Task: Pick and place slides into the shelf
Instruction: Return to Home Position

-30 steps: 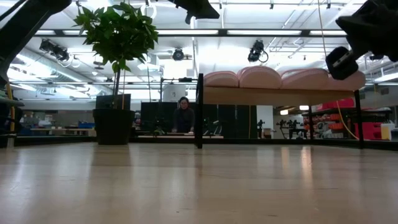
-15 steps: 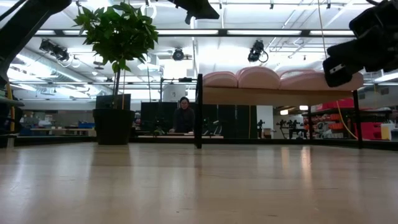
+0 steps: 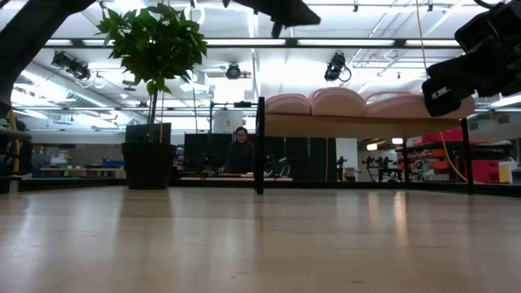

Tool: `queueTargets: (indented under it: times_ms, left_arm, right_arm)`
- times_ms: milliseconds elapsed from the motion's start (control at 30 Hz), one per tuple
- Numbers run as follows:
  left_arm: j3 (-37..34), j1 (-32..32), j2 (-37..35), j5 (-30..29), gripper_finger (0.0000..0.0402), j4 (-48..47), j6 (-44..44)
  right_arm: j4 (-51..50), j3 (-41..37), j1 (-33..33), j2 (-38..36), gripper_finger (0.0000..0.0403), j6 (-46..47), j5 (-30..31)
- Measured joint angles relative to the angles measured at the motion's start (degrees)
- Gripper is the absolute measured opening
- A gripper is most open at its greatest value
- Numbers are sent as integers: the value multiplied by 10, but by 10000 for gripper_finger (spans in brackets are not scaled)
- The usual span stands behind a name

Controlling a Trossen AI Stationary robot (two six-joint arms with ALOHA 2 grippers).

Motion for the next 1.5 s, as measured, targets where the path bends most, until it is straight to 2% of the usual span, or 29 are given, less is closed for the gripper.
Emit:
queueTargets:
  times_ms: [167,233,300,433,567,800,1167,1500]
  left_arm:
    - [-53,-26,-22,-2,2,20,-24]
    - [-85,-37,-39,-5,2,56,-35]
    - [-132,-46,-57,-16,2,113,-59]
    - [-265,-54,-95,-39,1,314,-124]
    - [-380,-49,-143,-63,1,413,-161]
    - [-553,-58,-287,-126,1,455,-131]
    - [-871,-59,-536,-145,0,669,-141]
    - [-1037,-58,-752,-157,0,673,-127]
  right_arm:
    - [0,0,0,0,15,0,0]
    - [0,0,0,0,14,0,0]
    - [0,0,0,0,14,0,0]
    - [0,0,0,0,16,0,0]
    - [0,0,0,0,15,1,0]
    - [0,0,0,0,14,1,0]
    - [0,0,0,0,14,1,0]
    - [0,0,0,0,14,1,0]
